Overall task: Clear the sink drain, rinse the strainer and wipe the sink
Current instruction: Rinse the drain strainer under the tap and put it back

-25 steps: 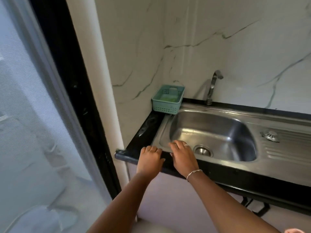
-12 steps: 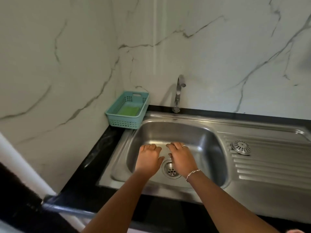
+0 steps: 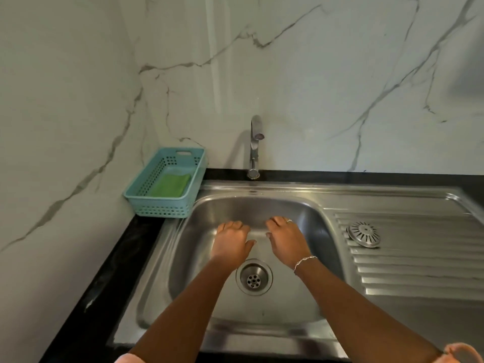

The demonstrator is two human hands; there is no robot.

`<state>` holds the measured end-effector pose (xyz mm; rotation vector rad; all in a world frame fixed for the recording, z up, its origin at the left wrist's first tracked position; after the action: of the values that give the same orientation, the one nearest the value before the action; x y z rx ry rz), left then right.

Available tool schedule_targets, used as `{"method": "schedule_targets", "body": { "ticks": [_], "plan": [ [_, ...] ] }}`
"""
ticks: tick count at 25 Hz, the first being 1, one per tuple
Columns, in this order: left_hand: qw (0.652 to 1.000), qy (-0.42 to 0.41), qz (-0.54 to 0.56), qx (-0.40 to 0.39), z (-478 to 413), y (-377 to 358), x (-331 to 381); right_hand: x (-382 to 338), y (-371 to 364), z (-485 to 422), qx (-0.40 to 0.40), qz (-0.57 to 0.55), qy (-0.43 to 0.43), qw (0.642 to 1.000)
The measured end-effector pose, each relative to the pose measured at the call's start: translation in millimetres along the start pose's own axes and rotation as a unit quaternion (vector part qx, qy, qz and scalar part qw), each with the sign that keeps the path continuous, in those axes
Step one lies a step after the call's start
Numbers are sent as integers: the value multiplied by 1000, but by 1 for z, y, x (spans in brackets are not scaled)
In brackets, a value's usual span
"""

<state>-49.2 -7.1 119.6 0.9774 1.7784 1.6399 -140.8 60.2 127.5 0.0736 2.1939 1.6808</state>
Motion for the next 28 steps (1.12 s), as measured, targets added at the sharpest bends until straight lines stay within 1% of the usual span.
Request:
{"method": "schedule_targets", "body": {
  "ticks": [5,10,13,16,19,24,26,28],
  "plan": [
    [1000,-5,24,-2,-53,-4,-12,25,-3,-38,-11,8,-25,1000],
    [999,13,44,3,-99,-5,-27,45,-18,-54,-32,11,-47,998],
    [998,23,52,10,-134,-3,-35,57,-25,-62,-27,10,-52,998],
    [996,48,74,26,-165,3,-44,65,-31,-69,-29,-4,-56,998],
    [993,51,105,34,-181,-1,-40,77,-34,-73,-46,-6,-76,996],
    [993,21,110,-23,-169,-43,-18,107,-15,-61,-76,-7,-122,990],
    [988,19,143,-59,-157,-58,-5,124,-2,-50,-105,-30,-142,984],
    [976,1,196,-97,-145,-69,24,146,16,-32,-110,-62,-174,977]
  ]
}}
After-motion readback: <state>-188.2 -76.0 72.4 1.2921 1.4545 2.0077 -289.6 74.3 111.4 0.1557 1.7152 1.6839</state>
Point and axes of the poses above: each hand's wrist, its own z-axis away from the middle knuckle, its own y-axis out of the back of the hand, x = y × z, the point moved 8 cm from there along -z, towards the middle knuckle, and after that the axes turned 4 degrees about -z, right-handed, at the moved point
